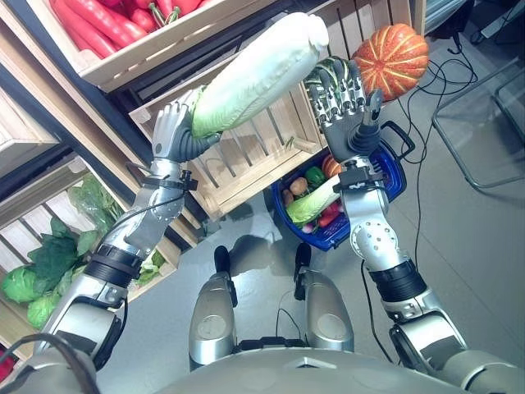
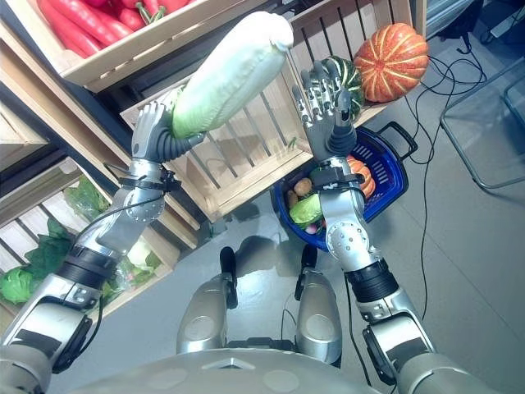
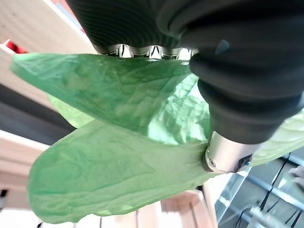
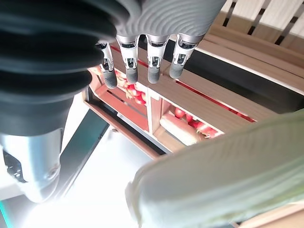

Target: Pick up fruits and vegetables into the basket

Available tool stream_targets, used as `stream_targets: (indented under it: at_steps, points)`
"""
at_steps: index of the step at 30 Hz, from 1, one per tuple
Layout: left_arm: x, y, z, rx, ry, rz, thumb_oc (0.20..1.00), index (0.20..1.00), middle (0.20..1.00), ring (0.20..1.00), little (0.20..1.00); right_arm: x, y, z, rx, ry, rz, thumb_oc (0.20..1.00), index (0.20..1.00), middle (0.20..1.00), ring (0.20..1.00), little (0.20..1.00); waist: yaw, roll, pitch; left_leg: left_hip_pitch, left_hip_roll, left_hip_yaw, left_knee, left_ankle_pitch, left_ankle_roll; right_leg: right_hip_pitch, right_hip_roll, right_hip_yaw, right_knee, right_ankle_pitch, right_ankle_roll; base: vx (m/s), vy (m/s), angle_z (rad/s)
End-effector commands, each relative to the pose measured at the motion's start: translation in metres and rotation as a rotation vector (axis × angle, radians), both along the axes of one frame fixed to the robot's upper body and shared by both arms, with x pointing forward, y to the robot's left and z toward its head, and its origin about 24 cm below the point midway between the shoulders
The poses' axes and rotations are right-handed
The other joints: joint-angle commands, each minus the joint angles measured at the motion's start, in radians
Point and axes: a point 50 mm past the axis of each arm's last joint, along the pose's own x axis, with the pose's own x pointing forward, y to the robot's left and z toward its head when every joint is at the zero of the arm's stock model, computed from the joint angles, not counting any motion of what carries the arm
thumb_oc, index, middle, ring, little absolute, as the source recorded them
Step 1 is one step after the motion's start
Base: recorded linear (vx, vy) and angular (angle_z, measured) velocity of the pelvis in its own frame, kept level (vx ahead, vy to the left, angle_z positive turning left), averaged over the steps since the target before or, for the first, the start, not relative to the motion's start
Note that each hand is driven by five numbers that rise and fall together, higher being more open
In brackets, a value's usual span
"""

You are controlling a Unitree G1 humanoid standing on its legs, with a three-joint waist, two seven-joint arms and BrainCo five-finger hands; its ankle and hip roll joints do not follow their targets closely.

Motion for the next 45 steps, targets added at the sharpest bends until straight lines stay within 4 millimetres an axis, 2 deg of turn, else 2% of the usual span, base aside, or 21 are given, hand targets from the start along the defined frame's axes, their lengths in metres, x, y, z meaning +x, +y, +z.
stream_targets:
  at_steps: [1, 10, 24, 29, 31, 35, 39, 45]
  points:
    - [-0.007, -0.012, 0.012, 0.045, -0.031, -0.042, 0.2, 0.2, 0.2, 0.2, 0.2, -0.007, 0.001, 0.019, 0.041, -0.103, -0.024, 1.0, 1.0, 1.0, 1.0, 1.0, 0.003, -0.008, -0.052, 0.025, -0.011, 0.013, 0.066, -0.084, 0.012, 0.112, -0.08, -0.011, -0.078, 0.027, 0.076, 0.05, 0.007, 0.01]
    - [-0.006, -0.018, -0.001, 0.104, 0.075, -0.001, 0.2, 0.2, 0.2, 0.2, 0.2, -0.006, 0.005, 0.023, 0.015, -0.077, -0.056, 1.0, 1.0, 1.0, 1.0, 1.0, 0.006, -0.001, -0.059, 0.049, -0.011, 0.011, 0.054, -0.086, 0.013, 0.139, -0.083, -0.014, -0.09, 0.027, 0.082, 0.02, 0.003, 0.0]
    - [-0.009, -0.039, 0.006, 0.104, 0.036, -0.037, 0.2, 0.2, 0.2, 0.2, 0.2, -0.005, 0.005, 0.026, -0.046, -0.068, -0.156, 1.0, 1.0, 1.0, 1.0, 1.0, 0.011, -0.001, -0.054, 0.058, -0.012, 0.006, 0.049, -0.089, 0.014, 0.152, -0.085, -0.014, -0.096, 0.028, 0.086, 0.0, 0.0, 0.03]
    - [-0.01, -0.039, 0.004, -0.014, 0.1, -0.087, 0.2, 0.2, 0.2, 0.2, 0.2, -0.009, 0.0, 0.038, -0.087, -0.137, -0.235, 1.0, 1.0, 1.0, 1.0, 1.0, 0.011, 0.0, -0.055, 0.063, -0.01, 0.007, 0.049, -0.092, 0.012, 0.156, -0.086, -0.012, -0.097, 0.028, 0.088, 0.0, 0.0, 0.0]
    - [-0.012, -0.039, 0.003, -0.139, 0.135, -0.13, 0.2, 0.2, 0.2, 0.2, 0.2, -0.012, -0.004, 0.043, -0.114, -0.166, -0.294, 1.0, 1.0, 1.0, 1.0, 1.0, 0.01, 0.001, -0.06, 0.067, -0.009, 0.006, 0.05, -0.095, 0.012, 0.157, -0.087, -0.009, -0.094, 0.027, 0.09, 0.0, 0.0, 0.0]
    - [-0.016, -0.036, 0.006, -0.258, 0.125, -0.172, 0.2, 0.2, 0.2, 0.2, 0.2, -0.014, -0.012, 0.044, -0.135, -0.178, -0.362, 1.0, 1.0, 1.0, 1.0, 1.0, 0.009, 0.004, -0.068, 0.072, -0.011, 0.004, 0.05, -0.101, 0.015, 0.159, -0.088, -0.006, -0.093, 0.024, 0.091, 0.0, 0.0, 0.0]
    - [-0.028, -0.031, 0.022, -0.327, 0.025, -0.254, 0.2, 0.2, 0.2, 0.2, 0.2, -0.013, -0.028, 0.033, -0.121, -0.113, -0.395, 1.0, 1.0, 1.0, 1.0, 1.0, 0.013, 0.003, -0.079, 0.08, -0.012, 0.003, 0.048, -0.104, 0.018, 0.169, -0.089, -0.006, -0.097, 0.023, 0.09, 0.0, 0.0, 0.0]
    - [-0.04, -0.033, 0.033, -0.313, -0.04, -0.339, 0.2, 0.2, 0.2, 0.2, 0.2, -0.008, -0.035, 0.016, -0.115, -0.031, -0.389, 1.0, 1.0, 1.0, 1.0, 1.0, 0.024, -0.001, -0.093, 0.088, -0.011, 0.0, 0.047, -0.105, 0.018, 0.184, -0.09, -0.014, -0.104, 0.025, 0.088, 0.01, -0.011, 0.02]
